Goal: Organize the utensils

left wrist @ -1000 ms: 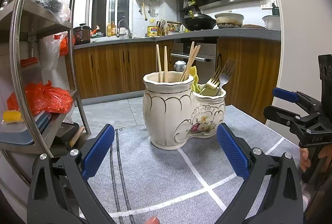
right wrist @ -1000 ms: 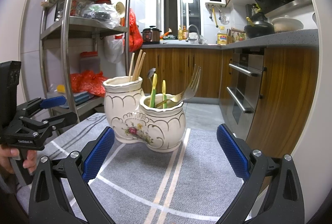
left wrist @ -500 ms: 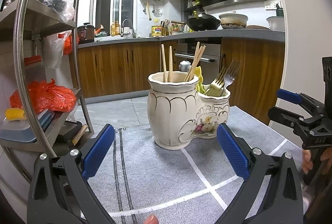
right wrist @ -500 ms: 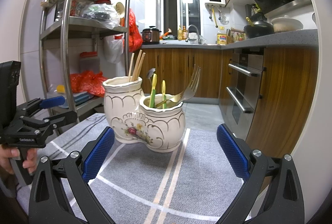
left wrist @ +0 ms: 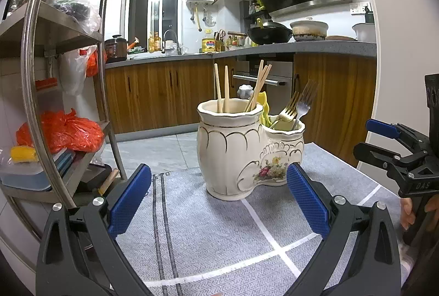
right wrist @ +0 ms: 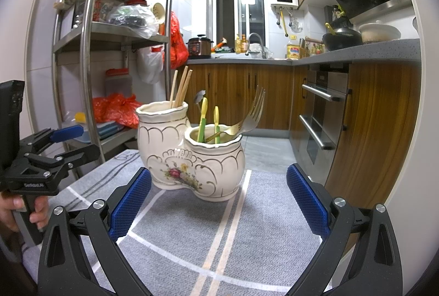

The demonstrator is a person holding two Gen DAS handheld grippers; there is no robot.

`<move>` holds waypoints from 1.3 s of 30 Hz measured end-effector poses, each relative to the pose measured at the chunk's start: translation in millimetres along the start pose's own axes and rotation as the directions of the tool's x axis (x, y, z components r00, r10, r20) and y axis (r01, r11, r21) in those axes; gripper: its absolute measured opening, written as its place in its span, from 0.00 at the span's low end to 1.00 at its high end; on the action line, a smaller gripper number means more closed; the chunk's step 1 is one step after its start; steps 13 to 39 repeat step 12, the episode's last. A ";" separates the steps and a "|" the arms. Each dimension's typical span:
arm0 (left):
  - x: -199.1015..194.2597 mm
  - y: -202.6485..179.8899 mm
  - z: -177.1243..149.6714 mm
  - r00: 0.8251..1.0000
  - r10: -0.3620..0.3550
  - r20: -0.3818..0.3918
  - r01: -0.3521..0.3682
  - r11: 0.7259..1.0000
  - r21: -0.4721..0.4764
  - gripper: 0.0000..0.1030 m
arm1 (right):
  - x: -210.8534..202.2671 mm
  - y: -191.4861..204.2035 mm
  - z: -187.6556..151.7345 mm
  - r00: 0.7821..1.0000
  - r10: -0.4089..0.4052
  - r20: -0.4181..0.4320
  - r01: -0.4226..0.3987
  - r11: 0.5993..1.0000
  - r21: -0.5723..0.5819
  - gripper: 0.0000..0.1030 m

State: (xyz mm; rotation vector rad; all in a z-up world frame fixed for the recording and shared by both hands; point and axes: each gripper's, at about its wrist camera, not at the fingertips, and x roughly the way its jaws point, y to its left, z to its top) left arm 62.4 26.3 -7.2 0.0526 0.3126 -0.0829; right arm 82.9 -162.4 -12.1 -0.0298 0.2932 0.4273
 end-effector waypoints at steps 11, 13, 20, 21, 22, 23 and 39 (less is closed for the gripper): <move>-3.0 1.6 0.3 1.000 0.010 0.009 -0.010 1.000 -0.007 0.95 | 0.0 0.1 -0.2 1.000 0.000 0.000 0.000 1.000 0.000 0.95; -2.9 1.6 0.2 1.000 0.010 0.009 -0.010 1.000 -0.008 0.95 | 0.0 0.1 -0.2 1.000 0.000 0.000 0.000 1.000 0.000 0.95; -2.9 1.6 0.2 1.000 0.010 0.009 -0.010 1.000 -0.008 0.95 | 0.0 0.1 -0.2 1.000 0.000 0.000 0.000 1.000 0.000 0.95; -2.9 1.6 0.2 1.000 0.010 0.009 -0.010 1.000 -0.008 0.95 | 0.0 0.1 -0.2 1.000 0.000 0.000 0.000 1.000 0.000 0.95; -2.9 1.6 0.2 1.000 0.010 0.009 -0.010 1.000 -0.008 0.95 | 0.0 0.1 -0.2 1.000 0.000 0.000 0.000 1.000 0.000 0.95; -2.9 1.6 0.2 1.000 0.010 0.009 -0.010 1.000 -0.008 0.95 | 0.0 0.1 -0.2 1.000 0.000 0.000 0.000 1.000 0.000 0.95; -2.9 1.6 0.2 1.000 0.010 0.009 -0.010 1.000 -0.008 0.95 | 0.0 0.1 -0.2 1.000 0.000 0.000 0.000 1.000 0.000 0.95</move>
